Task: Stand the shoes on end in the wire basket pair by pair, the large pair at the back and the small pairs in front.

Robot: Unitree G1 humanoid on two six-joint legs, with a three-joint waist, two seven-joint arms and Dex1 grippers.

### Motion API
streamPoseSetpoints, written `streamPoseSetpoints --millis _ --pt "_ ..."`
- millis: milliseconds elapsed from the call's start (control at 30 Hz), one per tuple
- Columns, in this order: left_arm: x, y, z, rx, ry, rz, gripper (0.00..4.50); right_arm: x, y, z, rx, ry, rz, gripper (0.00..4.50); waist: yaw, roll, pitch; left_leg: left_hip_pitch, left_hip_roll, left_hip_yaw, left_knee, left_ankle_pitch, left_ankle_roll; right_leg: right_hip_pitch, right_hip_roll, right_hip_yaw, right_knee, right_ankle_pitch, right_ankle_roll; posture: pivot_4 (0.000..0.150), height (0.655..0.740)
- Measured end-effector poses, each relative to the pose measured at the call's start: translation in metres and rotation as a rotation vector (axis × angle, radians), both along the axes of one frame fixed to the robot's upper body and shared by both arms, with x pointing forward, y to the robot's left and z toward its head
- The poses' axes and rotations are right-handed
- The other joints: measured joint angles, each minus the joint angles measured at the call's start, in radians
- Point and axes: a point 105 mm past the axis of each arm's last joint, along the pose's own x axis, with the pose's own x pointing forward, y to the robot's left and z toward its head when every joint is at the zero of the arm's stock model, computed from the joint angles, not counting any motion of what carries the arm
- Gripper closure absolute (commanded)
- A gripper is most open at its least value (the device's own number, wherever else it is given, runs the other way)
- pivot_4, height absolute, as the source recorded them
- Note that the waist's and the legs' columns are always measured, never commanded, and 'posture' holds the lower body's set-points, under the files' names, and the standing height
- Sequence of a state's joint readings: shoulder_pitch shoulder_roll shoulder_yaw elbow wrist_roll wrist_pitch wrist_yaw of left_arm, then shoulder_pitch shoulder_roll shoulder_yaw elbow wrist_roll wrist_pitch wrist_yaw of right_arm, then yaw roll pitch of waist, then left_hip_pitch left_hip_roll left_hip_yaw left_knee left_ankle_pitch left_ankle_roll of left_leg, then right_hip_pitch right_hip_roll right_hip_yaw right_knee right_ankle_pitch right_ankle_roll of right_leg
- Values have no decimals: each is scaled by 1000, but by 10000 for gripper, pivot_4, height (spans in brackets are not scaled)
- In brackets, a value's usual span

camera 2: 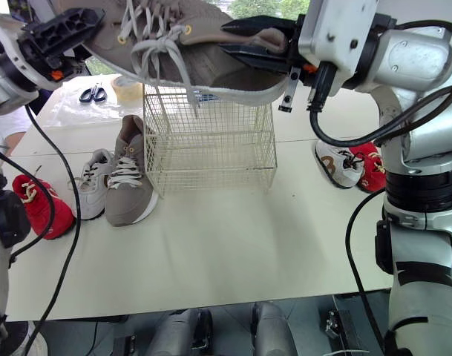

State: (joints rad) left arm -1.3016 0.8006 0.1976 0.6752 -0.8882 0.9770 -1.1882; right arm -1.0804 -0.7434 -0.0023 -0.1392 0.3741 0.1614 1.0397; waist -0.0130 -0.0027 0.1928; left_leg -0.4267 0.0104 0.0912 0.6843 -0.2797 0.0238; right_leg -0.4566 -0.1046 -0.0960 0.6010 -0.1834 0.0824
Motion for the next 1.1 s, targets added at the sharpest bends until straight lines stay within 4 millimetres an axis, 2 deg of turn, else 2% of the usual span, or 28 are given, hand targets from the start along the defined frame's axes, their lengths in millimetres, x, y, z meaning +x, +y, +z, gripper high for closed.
streamPoseSetpoints --millis 133,233,367,433,567,667,700,800,867,933,1000,1067,1100 --pt "2 2 2 6 3 10 0 1 -1 -7 -24 -14 -14 43214 0 0 0 0 0 0 1 0 0 0 0 0 1 0 0 1500 7400" --pt "0 2 2 21 -6 -14 8079 1 0 -12 -50 -33 -15 43214 0 0 0 0 0 0 1 0 0 -1 0 0 2 0 0 1500 7400" --pt "1 4 -2 36 9 -11 27185 -1 1 -13 -63 -52 -6 43214 0 0 0 0 0 0 1 0 0 -1 0 1 4 0 0 1500 7400" --pt "3 5 -4 33 22 2 34678 -3 2 -13 -68 -58 -2 43214 0 0 0 1 0 0 2 0 0 -2 -1 1 7 0 0 1500 7400" --pt "7 4 -13 10 59 24 34678 -2 2 -17 -66 -33 -13 43214 1 0 0 1 1 -2 5 0 0 -2 -1 1 10 0 0 1500 7400" --pt "13 1 -22 -34 104 42 35214 -1 0 -15 -30 -12 -22 27788 2 0 0 0 1 -5 9 0 0 -2 -1 1 13 0 0 1500 7400" --pt "14 0 -24 -58 117 42 35214 -1 -1 -12 -7 -6 -23 24362 2 0 0 0 1 -5 10 0 0 -1 -1 1 13 0 0 1500 7400" --pt "22 -9 -28 -213 144 67 35214 0 -13 4 152 91 -8 9763 6 -2 0 0 1 -7 14 0 0 2 -3 1 14 0 0 1500 7400" --pt "24 -12 -37 -338 178 89 35214 5 -31 26 383 201 8 461 4 -2 0 1 1 -7 15 0 1 2 -5 1 14 1 -1 1500 7400" --pt "20 -13 -42 -432 191 104 35214 10 -55 42 632 345 38 461 4 -4 0 1 1 -7 14 0 1 2 -5 1 14 2 -1 1500 7400" --pt "17 -12 -42 -527 203 133 35214 10 -77 42 835 521 120 461 7 -5 -1 1 1 -9 14 0 1 4 -5 0 14 2 -2 1500 7400" --pt "8 -10 -41 -641 199 134 35214 13 -90 19 997 708 210 461 8 -7 -2 3 1 -9 13 -1 1 7 -6 0 12 2 -2 1500 7400" --pt "3 -10 -42 -681 195 131 35214 18 -91 0 1065 808 232 461 7 -7 -2 4 0 -8 13 -1 1 7 -6 0 12 2 -2 1500 7400"
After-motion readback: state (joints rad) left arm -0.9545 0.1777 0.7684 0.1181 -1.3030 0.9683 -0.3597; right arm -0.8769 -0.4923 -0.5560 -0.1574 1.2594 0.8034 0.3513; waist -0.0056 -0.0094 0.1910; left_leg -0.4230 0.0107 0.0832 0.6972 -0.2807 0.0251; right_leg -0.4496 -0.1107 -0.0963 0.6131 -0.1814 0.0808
